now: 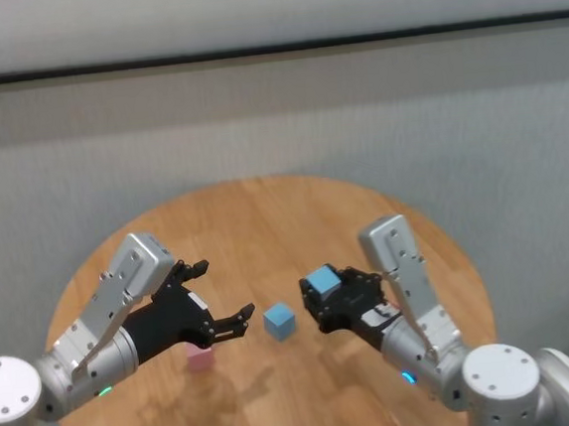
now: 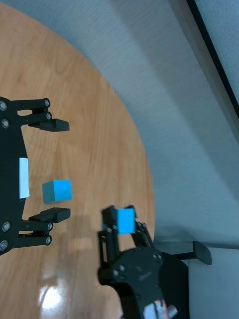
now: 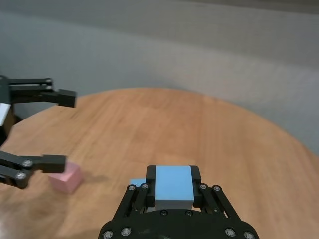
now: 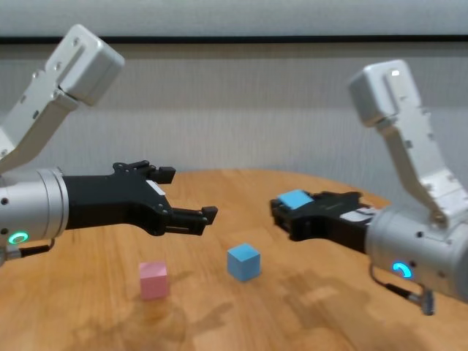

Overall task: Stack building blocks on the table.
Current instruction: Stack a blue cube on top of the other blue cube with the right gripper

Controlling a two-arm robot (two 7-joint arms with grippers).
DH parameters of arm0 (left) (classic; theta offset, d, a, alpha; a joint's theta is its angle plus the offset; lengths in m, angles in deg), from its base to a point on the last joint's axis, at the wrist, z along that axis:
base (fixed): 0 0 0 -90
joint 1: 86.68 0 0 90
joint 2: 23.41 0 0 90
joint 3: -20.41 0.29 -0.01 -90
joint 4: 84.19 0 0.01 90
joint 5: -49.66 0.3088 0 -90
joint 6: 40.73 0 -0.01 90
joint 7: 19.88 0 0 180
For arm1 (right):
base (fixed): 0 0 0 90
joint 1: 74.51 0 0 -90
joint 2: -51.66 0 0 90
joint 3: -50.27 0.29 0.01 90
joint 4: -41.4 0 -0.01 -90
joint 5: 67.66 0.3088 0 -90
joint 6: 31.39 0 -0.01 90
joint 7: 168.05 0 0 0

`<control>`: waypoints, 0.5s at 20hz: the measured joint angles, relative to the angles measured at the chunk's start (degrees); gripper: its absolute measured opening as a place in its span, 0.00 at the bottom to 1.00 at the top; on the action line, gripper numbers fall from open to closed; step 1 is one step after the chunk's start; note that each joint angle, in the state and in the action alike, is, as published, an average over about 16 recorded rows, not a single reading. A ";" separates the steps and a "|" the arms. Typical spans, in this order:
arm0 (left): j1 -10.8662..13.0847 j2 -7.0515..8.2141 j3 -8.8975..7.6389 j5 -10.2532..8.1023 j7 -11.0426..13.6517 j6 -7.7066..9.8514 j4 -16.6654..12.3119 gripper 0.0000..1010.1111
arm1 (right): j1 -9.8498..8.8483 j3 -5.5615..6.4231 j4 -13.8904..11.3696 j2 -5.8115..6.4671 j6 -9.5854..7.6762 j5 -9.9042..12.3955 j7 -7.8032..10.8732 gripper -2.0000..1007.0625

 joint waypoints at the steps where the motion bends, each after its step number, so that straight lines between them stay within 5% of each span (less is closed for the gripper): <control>1: 0.01 0.01 0.00 0.00 -0.02 0.00 -0.01 0.99 | 0.34 -0.42 0.48 -0.24 0.02 -0.07 0.06 0.37; 10: 0.54 0.43 -0.29 -0.07 -0.54 0.16 -0.47 0.99 | 3.62 -3.13 5.76 -1.93 1.45 -0.28 1.14 0.37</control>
